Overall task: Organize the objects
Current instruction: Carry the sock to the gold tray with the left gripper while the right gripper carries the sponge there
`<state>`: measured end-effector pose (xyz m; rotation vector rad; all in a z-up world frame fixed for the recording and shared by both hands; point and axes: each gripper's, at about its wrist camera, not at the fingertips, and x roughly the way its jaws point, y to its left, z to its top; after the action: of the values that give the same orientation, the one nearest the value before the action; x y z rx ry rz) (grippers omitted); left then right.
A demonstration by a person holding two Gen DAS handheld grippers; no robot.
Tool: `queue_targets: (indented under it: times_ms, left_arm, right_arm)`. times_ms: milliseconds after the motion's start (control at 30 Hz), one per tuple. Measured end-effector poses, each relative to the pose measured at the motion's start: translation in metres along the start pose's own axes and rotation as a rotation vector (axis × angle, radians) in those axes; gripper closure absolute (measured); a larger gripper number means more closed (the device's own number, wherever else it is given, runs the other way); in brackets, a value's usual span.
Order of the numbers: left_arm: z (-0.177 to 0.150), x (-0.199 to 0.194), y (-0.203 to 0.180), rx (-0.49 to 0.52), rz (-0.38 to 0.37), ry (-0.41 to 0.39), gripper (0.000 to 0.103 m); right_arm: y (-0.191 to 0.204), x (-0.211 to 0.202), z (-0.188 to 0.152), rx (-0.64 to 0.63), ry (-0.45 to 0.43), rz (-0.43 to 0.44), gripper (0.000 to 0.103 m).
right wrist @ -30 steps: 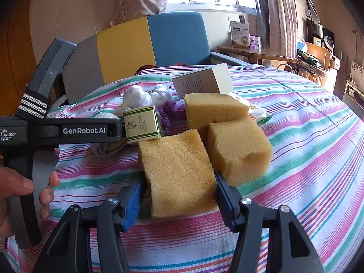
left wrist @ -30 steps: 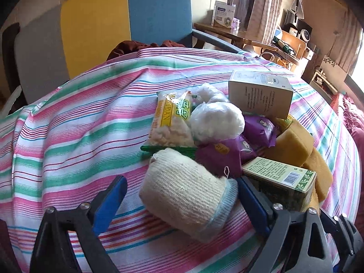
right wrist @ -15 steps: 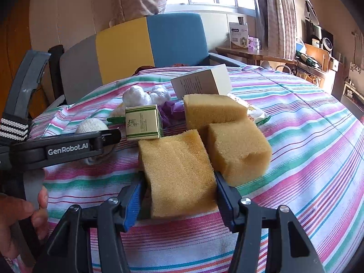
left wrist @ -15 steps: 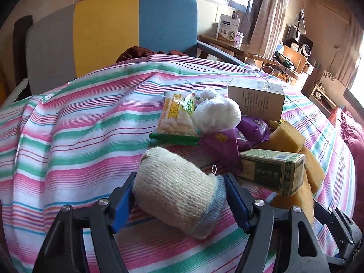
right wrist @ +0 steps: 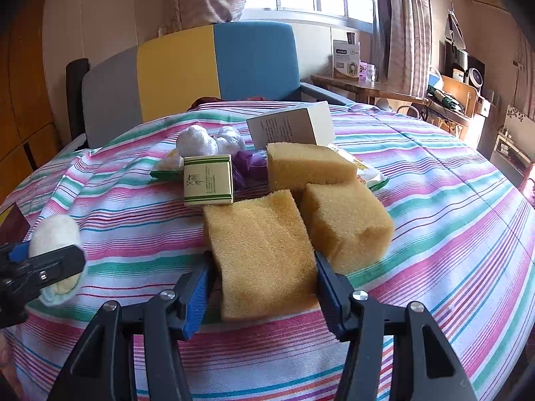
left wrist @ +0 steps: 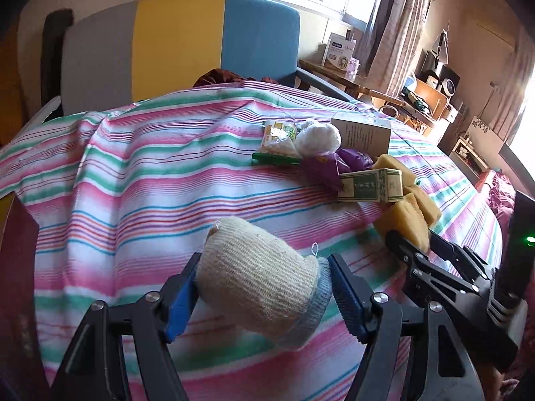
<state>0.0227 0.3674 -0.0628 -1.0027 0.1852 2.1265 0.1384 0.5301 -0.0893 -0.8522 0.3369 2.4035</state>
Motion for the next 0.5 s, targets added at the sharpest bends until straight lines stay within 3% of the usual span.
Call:
queue_targets:
  times_ms: [200, 500]
  left_arm:
    - [-0.017, -0.056, 0.024, -0.012, 0.013, -0.043, 0.030]
    - [-0.035, -0.131, 0.087, -0.066, 0.126, -0.136, 0.030]
  right_arm:
    - [0.006, -0.004, 0.000, -0.033, -0.019, -0.050, 0.045]
    - [0.019, -0.012, 0.000, -0.096, -0.067, -0.097, 0.045]
